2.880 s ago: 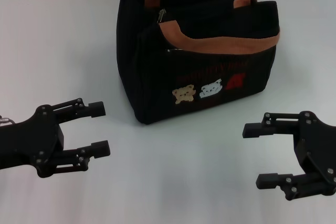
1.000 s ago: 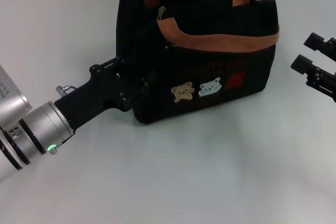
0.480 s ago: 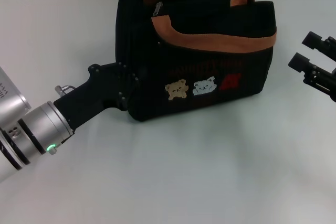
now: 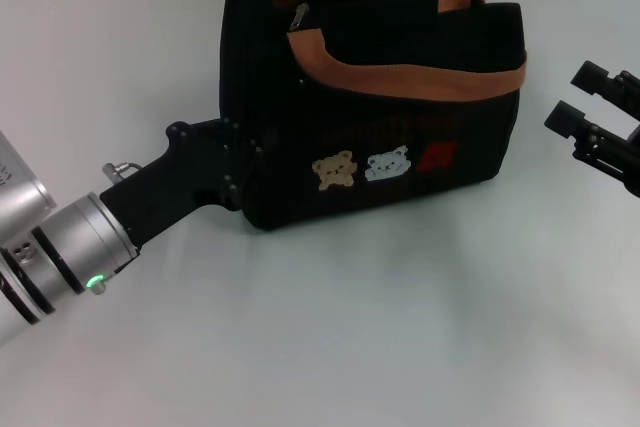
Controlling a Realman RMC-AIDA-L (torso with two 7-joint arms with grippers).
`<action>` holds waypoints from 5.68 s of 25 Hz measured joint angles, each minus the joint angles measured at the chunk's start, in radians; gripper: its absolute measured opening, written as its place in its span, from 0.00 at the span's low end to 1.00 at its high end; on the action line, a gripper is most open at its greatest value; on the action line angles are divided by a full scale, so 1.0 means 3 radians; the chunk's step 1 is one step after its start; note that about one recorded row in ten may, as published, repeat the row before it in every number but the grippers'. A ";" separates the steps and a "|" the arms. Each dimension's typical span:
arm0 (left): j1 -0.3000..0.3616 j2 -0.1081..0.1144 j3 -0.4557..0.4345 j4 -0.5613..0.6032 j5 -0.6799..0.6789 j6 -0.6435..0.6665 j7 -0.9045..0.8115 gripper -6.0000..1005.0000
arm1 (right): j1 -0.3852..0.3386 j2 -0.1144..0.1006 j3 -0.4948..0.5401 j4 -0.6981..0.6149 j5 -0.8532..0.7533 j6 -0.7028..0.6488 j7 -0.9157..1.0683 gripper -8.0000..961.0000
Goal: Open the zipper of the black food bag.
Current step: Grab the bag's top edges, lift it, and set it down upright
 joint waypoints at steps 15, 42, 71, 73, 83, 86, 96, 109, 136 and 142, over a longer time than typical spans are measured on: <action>0.0421 0.0250 0.0197 0.2191 0.0035 0.0949 -0.1600 0.11 | -0.0019 0.0035 0.0000 0.0026 0.0000 -0.0076 0.0024 0.79; 0.0103 0.0053 0.1021 0.3520 0.0030 0.1594 -0.1781 0.11 | 0.1305 0.0113 -0.0802 0.1934 -0.0373 0.1490 -0.0334 0.79; 0.0362 0.0087 0.0903 0.3067 0.0005 0.1548 -0.1528 0.10 | 0.0468 0.0072 -0.0896 0.0189 -0.0549 0.0056 -0.0131 0.79; 0.0362 0.0090 0.0902 0.3044 0.0004 0.1555 -0.1527 0.10 | 0.0453 0.0070 -0.0882 0.0147 -0.0514 -0.0009 -0.0131 0.79; 0.0396 0.0095 0.0874 0.2893 -0.0021 0.1584 -0.1395 0.10 | 0.0336 0.0072 -0.0844 0.0195 0.0425 0.0001 -0.0176 0.79; 0.0388 0.0106 0.0851 0.2746 -0.0053 0.1651 -0.1250 0.10 | 0.0442 0.0084 -0.0861 0.0440 0.0501 0.0180 -0.0426 0.79; 0.0362 0.0116 0.0860 0.2642 -0.0049 0.1743 -0.1160 0.10 | 0.0833 0.0108 -0.0879 0.1457 0.0484 0.0761 -0.1922 0.79; 0.0364 0.0116 0.0875 0.2557 -0.0050 0.1763 -0.1089 0.10 | 0.0896 0.0113 -0.0509 0.2094 0.0487 0.1093 -0.2841 0.79; 0.0432 0.0148 0.0859 0.2482 -0.0055 0.1834 -0.0999 0.10 | 0.0738 0.0112 -0.0193 0.2087 0.0044 0.1067 -0.2763 0.79; 0.0427 0.0132 0.0877 0.2484 -0.0056 0.1850 -0.1000 0.10 | 0.0750 0.0113 0.0032 0.2176 0.0061 0.1158 -0.2766 0.79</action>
